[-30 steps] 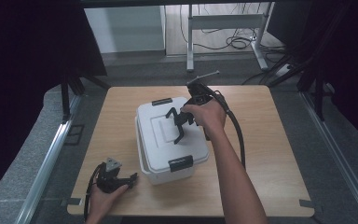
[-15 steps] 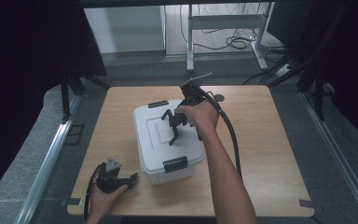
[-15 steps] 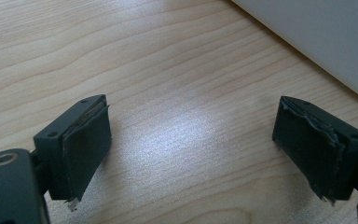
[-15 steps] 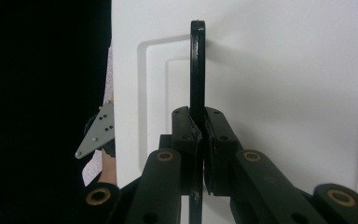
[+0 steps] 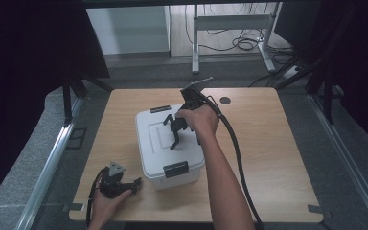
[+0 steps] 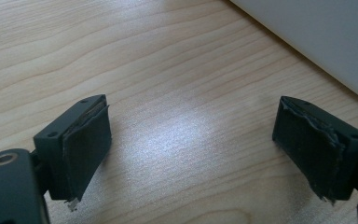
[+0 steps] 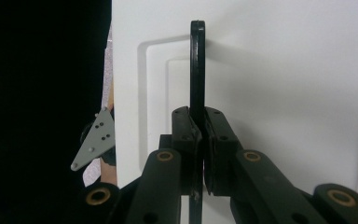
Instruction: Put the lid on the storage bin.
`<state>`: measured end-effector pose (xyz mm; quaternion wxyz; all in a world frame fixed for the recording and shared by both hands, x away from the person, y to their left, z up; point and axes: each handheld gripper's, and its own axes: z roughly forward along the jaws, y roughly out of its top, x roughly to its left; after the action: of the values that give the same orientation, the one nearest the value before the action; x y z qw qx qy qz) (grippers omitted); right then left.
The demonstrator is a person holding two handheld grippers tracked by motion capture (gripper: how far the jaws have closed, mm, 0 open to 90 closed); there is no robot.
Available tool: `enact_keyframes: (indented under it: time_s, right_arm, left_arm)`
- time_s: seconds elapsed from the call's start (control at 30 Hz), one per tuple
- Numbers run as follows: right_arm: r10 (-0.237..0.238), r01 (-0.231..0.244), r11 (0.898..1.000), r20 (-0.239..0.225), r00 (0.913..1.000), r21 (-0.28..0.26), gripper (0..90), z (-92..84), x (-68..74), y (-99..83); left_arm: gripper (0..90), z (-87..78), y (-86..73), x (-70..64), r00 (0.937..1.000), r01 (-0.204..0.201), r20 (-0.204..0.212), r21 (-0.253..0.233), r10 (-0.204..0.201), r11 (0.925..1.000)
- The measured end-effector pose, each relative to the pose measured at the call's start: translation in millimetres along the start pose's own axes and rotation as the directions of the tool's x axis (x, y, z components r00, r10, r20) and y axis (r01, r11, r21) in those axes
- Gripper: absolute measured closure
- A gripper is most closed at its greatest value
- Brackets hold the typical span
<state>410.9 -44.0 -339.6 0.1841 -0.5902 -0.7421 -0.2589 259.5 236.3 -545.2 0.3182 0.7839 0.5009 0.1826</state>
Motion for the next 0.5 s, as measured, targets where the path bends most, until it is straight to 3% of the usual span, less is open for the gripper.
enact_keyframes:
  time_s: [0.27, 0.5]
  right_arm:
    - [0.015, -0.015, 1.0, 0.006, 0.9999, -0.002, 84.3, 14.4, -9.3, 1.0]
    - [0.022, -0.022, 1.0, -0.02, 0.9996, -0.01, 84.1, 17.0, -16.2, 0.5]
  left_arm:
    - [11.3, 0.3, 0.1, -0.3, 1.0, 0.002, 0.002, -0.001, -0.002, 1.0]
    - [11.3, 0.3, 0.2, -0.3, 1.0, 0.0, 0.003, -0.001, 0.0, 1.0]
